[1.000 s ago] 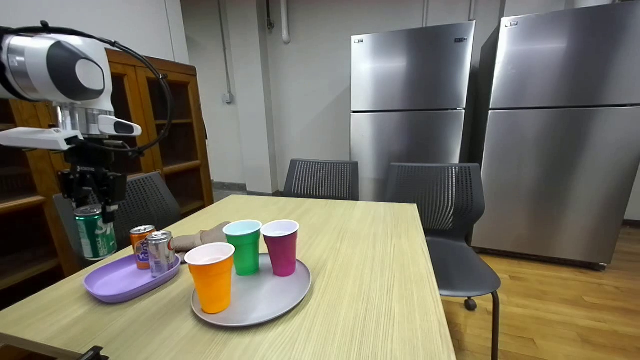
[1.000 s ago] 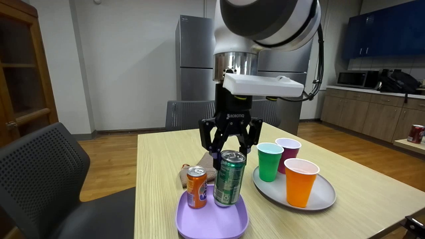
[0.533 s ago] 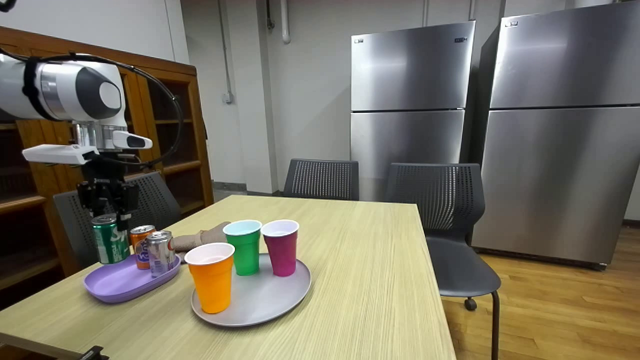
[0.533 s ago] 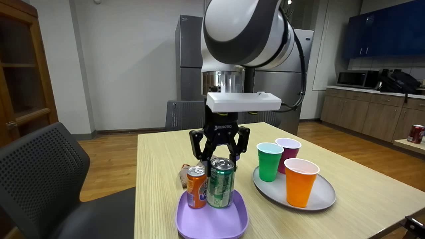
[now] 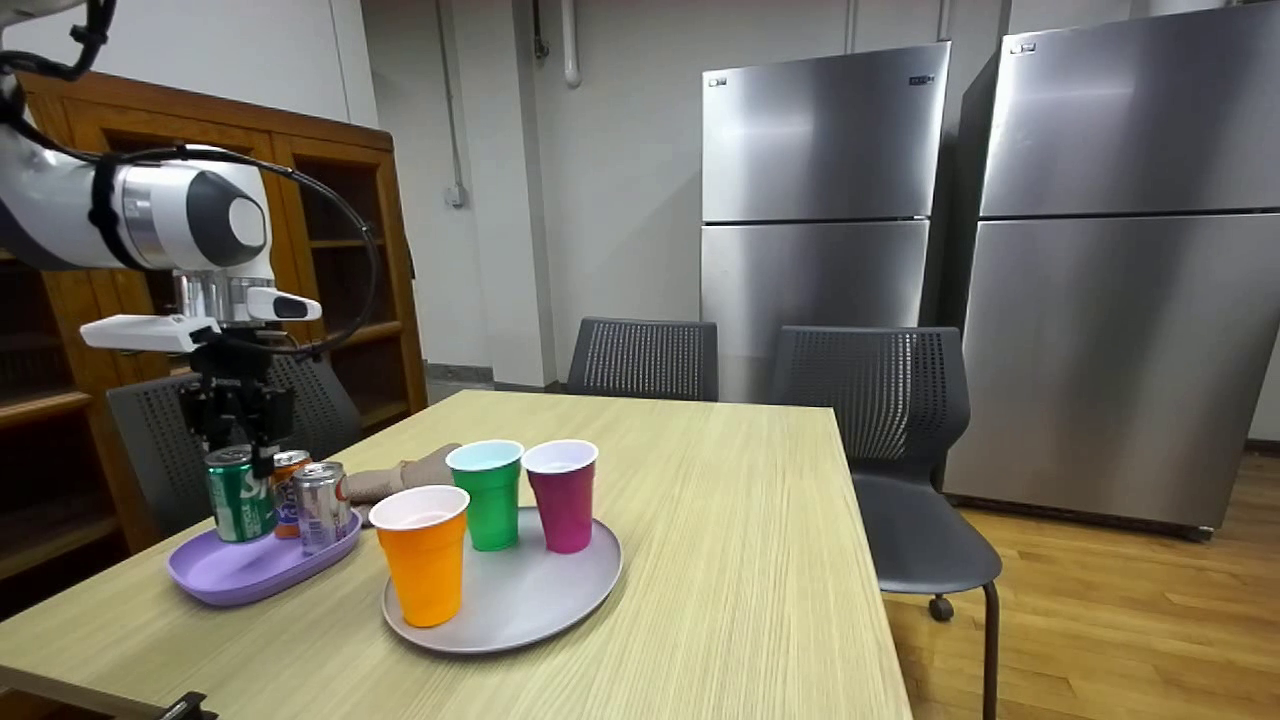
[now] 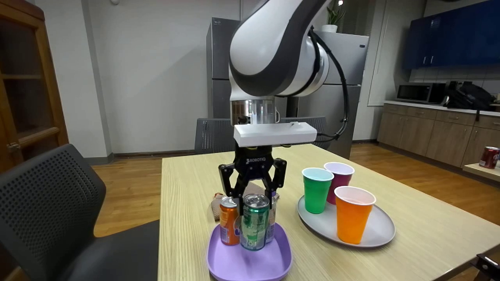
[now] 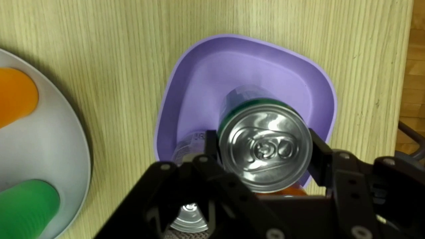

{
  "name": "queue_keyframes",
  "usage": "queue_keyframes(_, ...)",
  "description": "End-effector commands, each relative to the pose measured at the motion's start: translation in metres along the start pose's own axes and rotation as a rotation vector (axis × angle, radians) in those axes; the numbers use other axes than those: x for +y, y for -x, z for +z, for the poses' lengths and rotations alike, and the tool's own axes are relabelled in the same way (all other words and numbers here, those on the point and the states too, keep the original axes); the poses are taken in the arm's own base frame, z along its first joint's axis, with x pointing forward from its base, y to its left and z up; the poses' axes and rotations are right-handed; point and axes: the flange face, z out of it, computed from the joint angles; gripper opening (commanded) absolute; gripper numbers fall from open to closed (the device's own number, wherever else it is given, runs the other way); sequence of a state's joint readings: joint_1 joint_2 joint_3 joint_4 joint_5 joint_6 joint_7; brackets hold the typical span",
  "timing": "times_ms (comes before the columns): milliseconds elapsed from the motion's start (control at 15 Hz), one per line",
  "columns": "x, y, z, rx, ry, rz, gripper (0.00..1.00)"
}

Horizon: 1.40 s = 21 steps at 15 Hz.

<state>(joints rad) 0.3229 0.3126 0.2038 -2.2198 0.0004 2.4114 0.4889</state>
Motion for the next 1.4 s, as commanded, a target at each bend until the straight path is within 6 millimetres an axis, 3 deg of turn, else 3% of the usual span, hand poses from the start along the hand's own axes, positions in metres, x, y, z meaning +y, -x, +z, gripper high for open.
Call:
queue_keyframes(0,-0.008,-0.012,0.004,-0.002,0.019,0.032,0.38)
queue_keyframes(1000,-0.006,-0.026,0.026,-0.032,0.038,0.058,0.38)
queue_keyframes(1067,-0.006,-0.026,0.027,-0.033,0.043,0.058,0.79)
queue_keyframes(1200,-0.006,-0.025,0.027,-0.035,0.043,0.058,0.96)
queue_keyframes(1333,-0.007,-0.025,0.025,-0.039,0.039,0.058,1.0)
